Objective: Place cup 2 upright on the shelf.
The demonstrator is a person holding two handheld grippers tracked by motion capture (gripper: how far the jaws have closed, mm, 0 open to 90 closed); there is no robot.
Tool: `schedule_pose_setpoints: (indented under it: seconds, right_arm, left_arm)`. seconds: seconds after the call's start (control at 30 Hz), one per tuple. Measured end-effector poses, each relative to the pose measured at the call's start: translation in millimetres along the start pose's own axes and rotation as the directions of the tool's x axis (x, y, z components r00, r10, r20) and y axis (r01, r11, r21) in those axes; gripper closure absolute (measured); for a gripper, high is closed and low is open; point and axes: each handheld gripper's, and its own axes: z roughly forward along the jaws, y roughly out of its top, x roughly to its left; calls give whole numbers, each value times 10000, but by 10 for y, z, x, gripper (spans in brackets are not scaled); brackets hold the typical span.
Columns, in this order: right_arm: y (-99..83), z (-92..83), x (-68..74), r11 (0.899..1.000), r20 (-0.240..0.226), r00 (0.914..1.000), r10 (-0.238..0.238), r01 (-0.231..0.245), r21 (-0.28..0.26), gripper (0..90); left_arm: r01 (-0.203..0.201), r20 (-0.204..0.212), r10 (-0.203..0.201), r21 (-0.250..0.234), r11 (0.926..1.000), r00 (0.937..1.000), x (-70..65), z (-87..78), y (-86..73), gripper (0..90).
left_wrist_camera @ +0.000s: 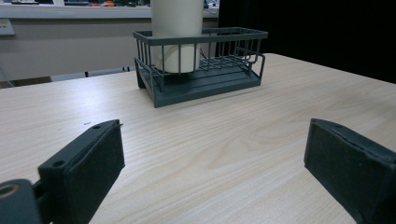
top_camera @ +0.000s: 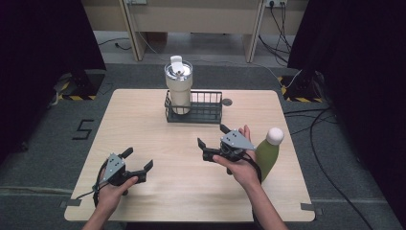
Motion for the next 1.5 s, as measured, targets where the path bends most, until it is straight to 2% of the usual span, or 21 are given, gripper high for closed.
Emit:
schedule_pose_setpoints:
  seconds: [0.4, 0.77, 1.07, 1.5]
  right_arm:
    - [-99, -206, 1, 10000, -40, 10000, 18, -18, 41, 96]
    - [-178, -377, 21, 9999, 64, 10000, -22, 21, 131, 107]
    - [-191, -565, 39, 10000, 207, 9998, -77, 78, -54, 121]
    - [-207, -818, 106, 9997, -34, 10000, -62, 61, -251, 126]
  left_arm:
    - [-93, -69, 93, 34, 10000, 9999, -7, 24, 8, 42]
    - [-166, 80, 166, 21, 9999, 9998, -32, 10, 0, 41]
    - [-188, 106, 188, -19, 9998, 9998, -45, -6, 9, 41]
    - [-187, 64, 187, -1, 9998, 9998, -49, -11, 4, 41]
